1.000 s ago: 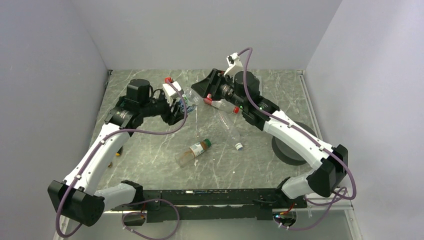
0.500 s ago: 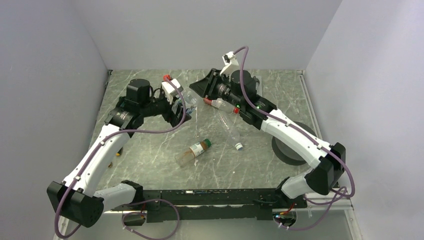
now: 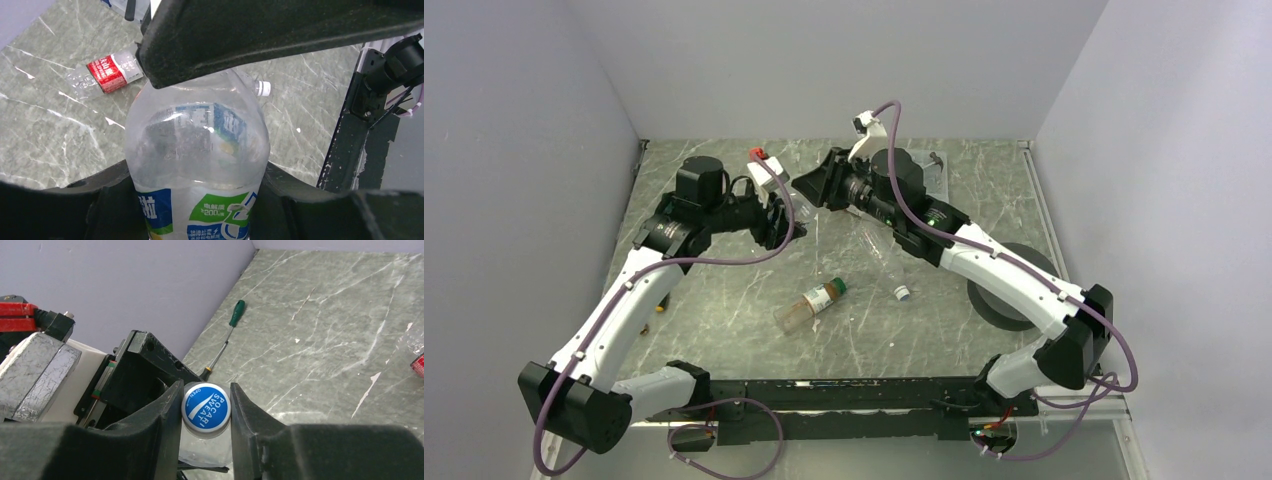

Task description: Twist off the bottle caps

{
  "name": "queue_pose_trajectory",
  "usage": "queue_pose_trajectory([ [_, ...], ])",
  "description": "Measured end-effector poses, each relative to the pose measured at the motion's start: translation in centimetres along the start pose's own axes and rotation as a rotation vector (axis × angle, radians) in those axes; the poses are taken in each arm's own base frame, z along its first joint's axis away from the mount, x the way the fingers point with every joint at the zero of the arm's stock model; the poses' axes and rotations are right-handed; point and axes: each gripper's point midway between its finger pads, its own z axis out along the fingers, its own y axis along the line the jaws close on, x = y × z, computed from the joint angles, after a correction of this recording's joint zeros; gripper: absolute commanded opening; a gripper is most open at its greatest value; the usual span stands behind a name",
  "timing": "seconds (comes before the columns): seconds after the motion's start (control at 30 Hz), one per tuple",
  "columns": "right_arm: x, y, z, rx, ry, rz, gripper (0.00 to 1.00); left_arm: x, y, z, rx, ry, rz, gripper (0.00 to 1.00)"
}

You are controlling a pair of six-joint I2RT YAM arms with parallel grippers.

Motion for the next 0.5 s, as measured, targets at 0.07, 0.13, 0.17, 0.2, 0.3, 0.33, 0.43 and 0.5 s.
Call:
queue_pose_trajectory([
  [0.07,-0.1,0.1,0.0,0.006,-0.006,-0.003,0.6,0.0,0.0,0.0,-0.001,-0.001,0.0,0.4],
  [0.13,-0.3,0.1,0.0,0.024,-0.019,-0.01,0.63,0.0,-0.1,0.0,0.001,0.002,-0.003,0.4],
  [0.17,-0.5,0.2,0.0,0.033,-0.027,-0.017,0.63,0.1,-0.1,0.0,0.0,0.003,-0.006,0.4],
  [0.2,-0.8,0.3,0.0,0.044,-0.04,-0.021,0.63,0.1,0.0,0.0,-0.003,0.004,-0.008,0.39],
  [0.3,-1.9,1.1,0.0,0.064,-0.077,-0.024,0.6,-0.1,0.2,0.0,-0.02,0.0,-0.018,0.38],
  [0.33,-2.2,1.2,0.0,0.071,-0.088,-0.026,0.57,-0.2,0.2,0.0,-0.022,-0.003,-0.022,0.38],
  [0.43,-2.8,1.4,0.1,0.089,-0.111,-0.021,0.55,-0.4,0.6,0.1,-0.043,-0.011,-0.034,0.37],
  [0.5,-2.9,1.1,0.2,0.105,-0.117,-0.016,0.55,-0.4,0.8,0.1,-0.055,-0.013,-0.044,0.36],
])
